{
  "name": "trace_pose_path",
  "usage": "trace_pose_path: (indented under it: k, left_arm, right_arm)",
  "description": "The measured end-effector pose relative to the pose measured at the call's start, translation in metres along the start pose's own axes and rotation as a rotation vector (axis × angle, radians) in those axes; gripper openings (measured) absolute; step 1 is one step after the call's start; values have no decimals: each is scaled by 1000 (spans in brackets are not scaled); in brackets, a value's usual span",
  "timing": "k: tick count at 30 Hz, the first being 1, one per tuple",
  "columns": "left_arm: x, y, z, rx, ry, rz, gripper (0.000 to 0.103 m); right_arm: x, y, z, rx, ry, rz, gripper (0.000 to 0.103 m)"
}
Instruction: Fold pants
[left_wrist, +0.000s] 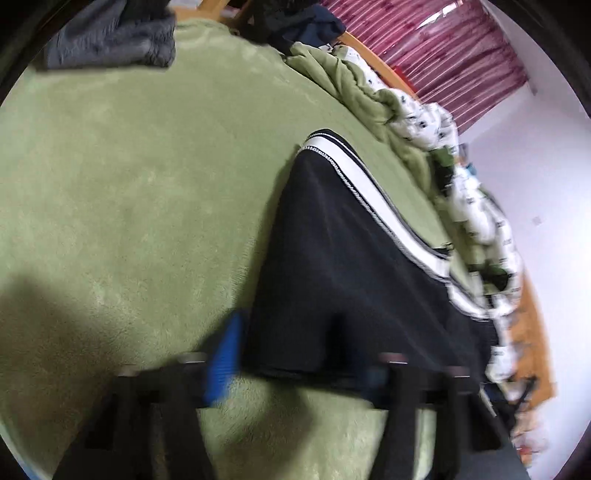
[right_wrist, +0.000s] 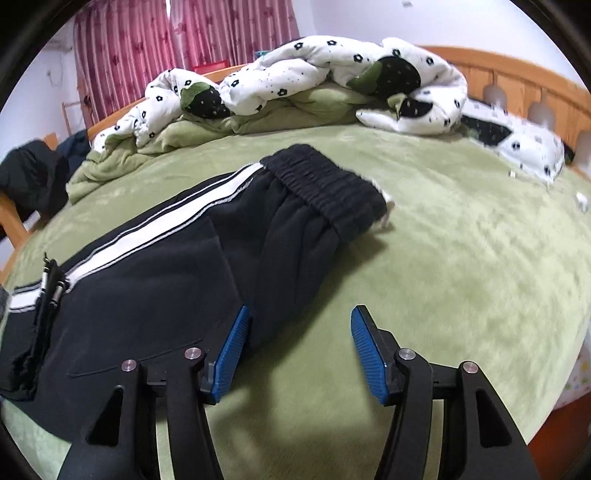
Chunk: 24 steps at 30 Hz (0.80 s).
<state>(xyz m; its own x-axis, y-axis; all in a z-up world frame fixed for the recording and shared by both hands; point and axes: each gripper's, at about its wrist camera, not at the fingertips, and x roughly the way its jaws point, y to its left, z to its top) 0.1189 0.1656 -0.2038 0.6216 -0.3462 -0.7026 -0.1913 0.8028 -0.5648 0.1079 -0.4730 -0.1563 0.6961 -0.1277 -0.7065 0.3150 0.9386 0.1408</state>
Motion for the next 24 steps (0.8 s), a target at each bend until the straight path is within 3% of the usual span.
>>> trace_pose_path:
  k: [2,4,7,9,13,18,24]
  left_arm:
    - [-5,-15,5,31,-28,76,18]
    - [-18,-35,8,81,-80,124,15]
    - [-37,-95,10,227,-183,209,12]
    - [-41,-132,11,288,-192,166,11]
    - [-31,-224,-1,411,-190,13,11]
    - [22,-308,-45,516,-97,-134,10]
    - [96,-328,-107,552,82,-183,11]
  right_arm:
    - [5,-2,0,14,21,33,58]
    - [3,-1,-2,0,22,50,58]
    - [-7,2,-6,-47,-18,50,58]
    - [-13,0,-9,-61,-36,63,58]
    - [-17,-8,-12,-59,-30,100,58]
    - [-29,-28,-12,-24,-75,107,58]
    - [-33,-40,-13,22,-85,155,58]
